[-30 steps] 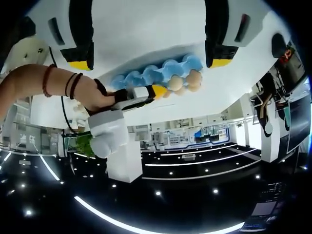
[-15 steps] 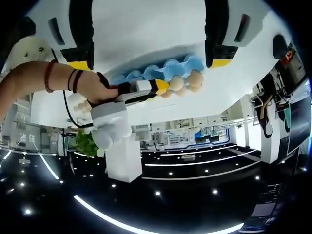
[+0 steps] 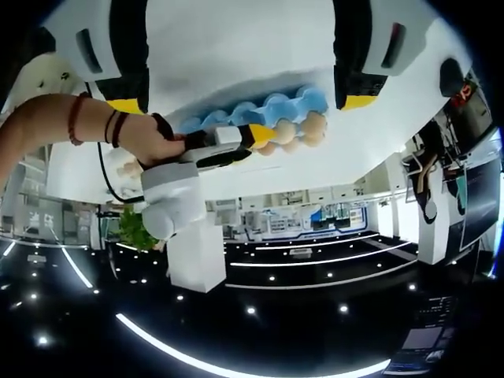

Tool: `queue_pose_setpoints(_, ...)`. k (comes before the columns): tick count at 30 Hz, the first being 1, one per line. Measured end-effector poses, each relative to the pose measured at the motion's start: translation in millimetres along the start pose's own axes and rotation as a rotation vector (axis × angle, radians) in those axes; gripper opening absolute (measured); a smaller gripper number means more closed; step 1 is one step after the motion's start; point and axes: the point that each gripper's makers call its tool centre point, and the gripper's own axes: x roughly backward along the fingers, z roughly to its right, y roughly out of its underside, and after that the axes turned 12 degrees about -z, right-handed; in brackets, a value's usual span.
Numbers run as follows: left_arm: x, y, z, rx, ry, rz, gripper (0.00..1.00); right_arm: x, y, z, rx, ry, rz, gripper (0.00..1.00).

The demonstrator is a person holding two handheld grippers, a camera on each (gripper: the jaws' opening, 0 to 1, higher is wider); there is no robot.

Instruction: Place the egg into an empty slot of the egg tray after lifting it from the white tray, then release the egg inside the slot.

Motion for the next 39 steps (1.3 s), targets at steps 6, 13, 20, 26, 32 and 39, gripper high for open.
queue_pose_setpoints(6, 0.8, -3.3, -4.7, 0.004, -0.008, 0.007, 1.0, 5.0, -7.1, 4.0, -0.004, 0.014, 0.028, 0.65)
queue_pose_setpoints(13, 0.0, -4.9, -3.2, -0.001, -0.005, 0.01, 1.0, 11.5, -1.6, 10.7, -0.015, 0.028, 0.009, 0.72)
queue_pose_setpoints(20, -1.9, -4.2, -0.3, -0.013, -0.002, 0.0, 1.0, 28.0, 2.6, 24.4, -0.036, 0.055, 0.007, 0.73)
queue_pose_setpoints(26, -2.4, -4.2, 6.2, -0.019, -0.001, -0.003, 1.0, 43.4, 9.6, 43.3, -0.068, 0.095, -0.001, 0.73)
queue_pose_setpoints(32, -2.5, -3.9, 13.8, -0.022, 0.0, -0.004, 0.99, 56.2, 10.8, 55.1, -0.078, 0.13, 0.007, 0.73)
queue_pose_setpoints(39, -3.0, -2.1, 18.9, -0.03, 0.015, -0.005, 0.99, 68.3, 16.0, 68.5, -0.087, 0.158, -0.005, 0.73)
